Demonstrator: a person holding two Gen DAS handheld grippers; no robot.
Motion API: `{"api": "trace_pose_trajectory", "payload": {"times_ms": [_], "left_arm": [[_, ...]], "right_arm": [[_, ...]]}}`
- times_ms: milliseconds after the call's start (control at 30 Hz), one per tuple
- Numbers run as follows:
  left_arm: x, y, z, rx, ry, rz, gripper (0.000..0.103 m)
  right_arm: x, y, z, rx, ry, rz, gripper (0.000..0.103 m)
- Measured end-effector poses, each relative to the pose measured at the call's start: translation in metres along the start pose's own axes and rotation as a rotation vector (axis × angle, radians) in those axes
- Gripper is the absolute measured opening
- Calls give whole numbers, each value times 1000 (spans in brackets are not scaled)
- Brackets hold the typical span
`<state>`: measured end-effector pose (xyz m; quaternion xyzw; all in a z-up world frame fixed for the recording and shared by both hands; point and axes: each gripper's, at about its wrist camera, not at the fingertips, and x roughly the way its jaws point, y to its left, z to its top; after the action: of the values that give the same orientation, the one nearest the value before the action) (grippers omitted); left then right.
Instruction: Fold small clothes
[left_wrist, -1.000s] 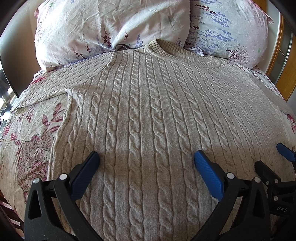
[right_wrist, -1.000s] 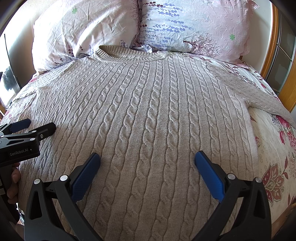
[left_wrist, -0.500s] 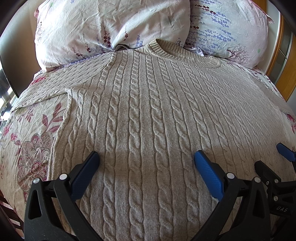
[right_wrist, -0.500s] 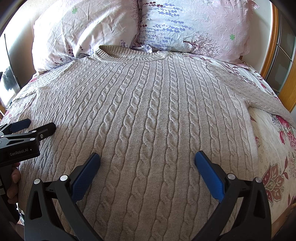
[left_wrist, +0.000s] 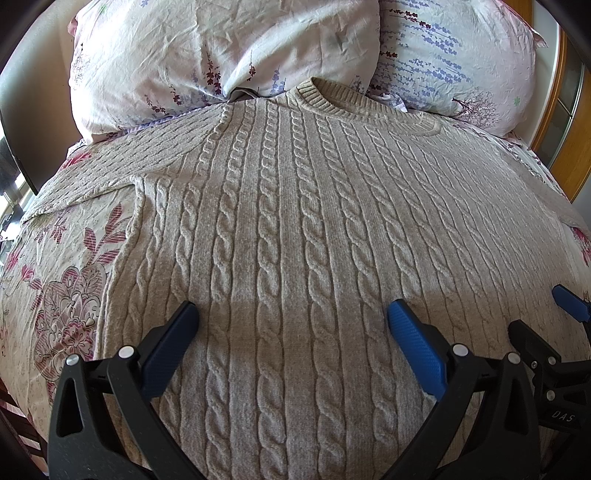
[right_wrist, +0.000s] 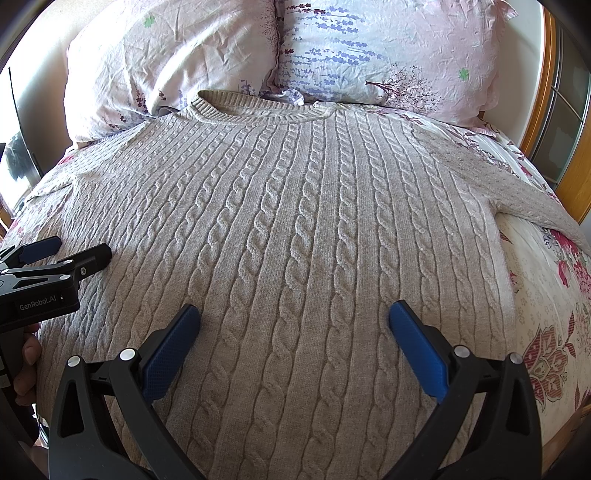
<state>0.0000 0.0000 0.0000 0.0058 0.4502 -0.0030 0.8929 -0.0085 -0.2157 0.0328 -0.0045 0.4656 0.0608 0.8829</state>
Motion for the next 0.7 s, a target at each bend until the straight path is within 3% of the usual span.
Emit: {"api": "trace_pose_trajectory", "payload": {"times_ms": [400,567,700], "left_arm": [[0,0,0,0,1,1,101],[0,0,0,0,4,3,101],[-1,-1,1,6,3,1,101]], "right_arm": [[4,-1,8,-39,49,25,102],[9,-14,22,-128,109,123,102],[-2,-111,54,192,29,101,102]]}}
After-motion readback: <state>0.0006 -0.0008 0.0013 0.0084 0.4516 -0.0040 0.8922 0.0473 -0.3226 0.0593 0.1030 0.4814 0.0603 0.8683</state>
